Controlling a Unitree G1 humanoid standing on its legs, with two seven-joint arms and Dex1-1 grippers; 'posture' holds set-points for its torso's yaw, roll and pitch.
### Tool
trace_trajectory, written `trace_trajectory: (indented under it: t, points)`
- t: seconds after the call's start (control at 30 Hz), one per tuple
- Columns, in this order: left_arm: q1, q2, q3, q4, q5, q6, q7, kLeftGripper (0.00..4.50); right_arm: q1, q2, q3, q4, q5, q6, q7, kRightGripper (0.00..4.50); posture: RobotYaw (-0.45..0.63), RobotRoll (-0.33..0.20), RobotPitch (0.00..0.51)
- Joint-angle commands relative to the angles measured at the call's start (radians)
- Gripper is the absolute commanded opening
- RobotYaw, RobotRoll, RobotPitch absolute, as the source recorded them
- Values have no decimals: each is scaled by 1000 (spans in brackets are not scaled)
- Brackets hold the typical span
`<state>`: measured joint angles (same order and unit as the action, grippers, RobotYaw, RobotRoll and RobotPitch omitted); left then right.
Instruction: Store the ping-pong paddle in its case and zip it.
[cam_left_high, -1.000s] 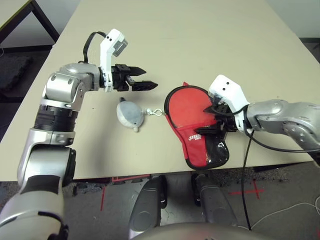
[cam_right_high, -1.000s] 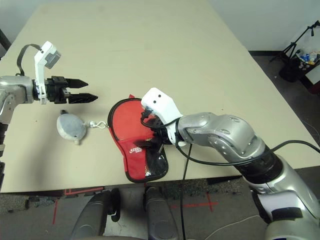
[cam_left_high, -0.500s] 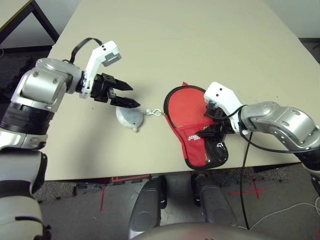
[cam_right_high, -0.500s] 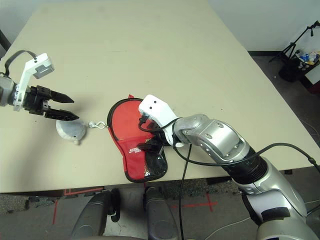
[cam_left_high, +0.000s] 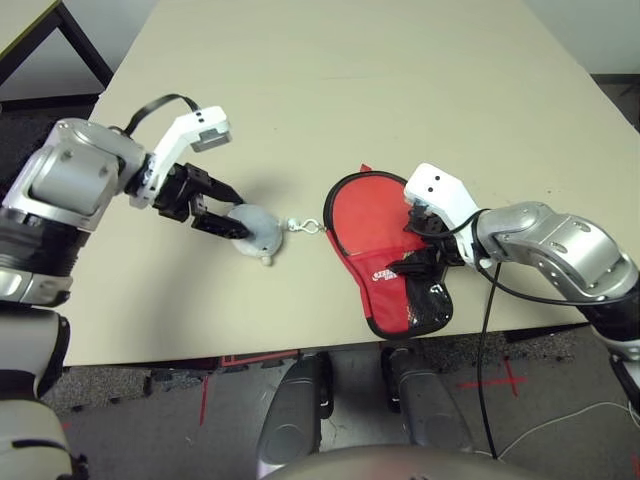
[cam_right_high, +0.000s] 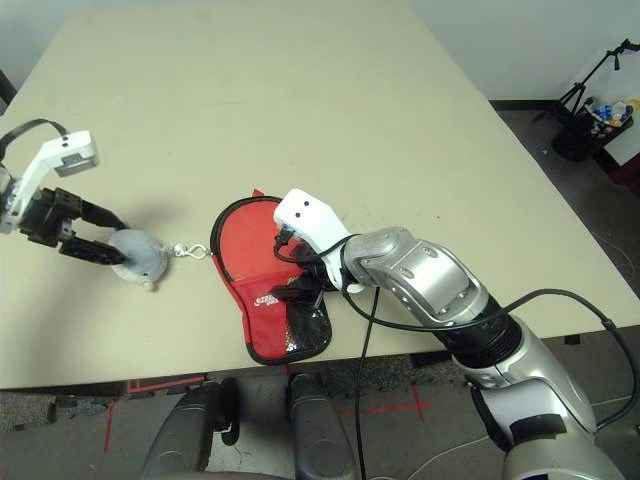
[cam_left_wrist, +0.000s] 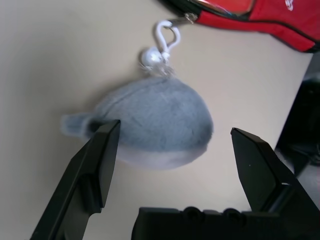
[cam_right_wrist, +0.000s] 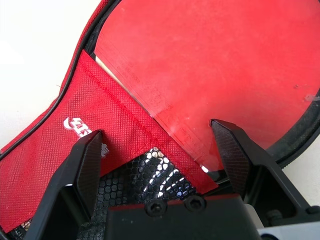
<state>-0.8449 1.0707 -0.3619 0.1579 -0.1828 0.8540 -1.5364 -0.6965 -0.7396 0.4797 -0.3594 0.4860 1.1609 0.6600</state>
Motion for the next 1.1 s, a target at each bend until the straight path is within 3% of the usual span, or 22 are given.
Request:
trace_trajectory:
  t: [0.03,0.33,0.43,0.83,0.97,1.1]
  points:
    - [34,-13,-18,-23,0,39,10,4500,30,11,17,20,-20,31,9,4465,-67,0,203]
    - [88,-54,-22,-68,-14,93,52,4500,33,30,4,19,-44,40,26,4465,-72,0,209]
    - [91,-67,-27,-65,-8,91,67,3919,33,33,1,19,-49,41,30,4500,-73,0,209]
    - [42,-92,-52,8,45,17,71,155,39,43,-2,20,-73,41,40,4500,-76,0,213]
    - [-18,-127,-73,98,100,-59,89,27,38,45,1,20,-78,42,44,4500,-75,0,216]
    - [-125,-215,-73,292,187,-185,174,27,37,49,7,25,-85,40,49,4500,-74,0,220]
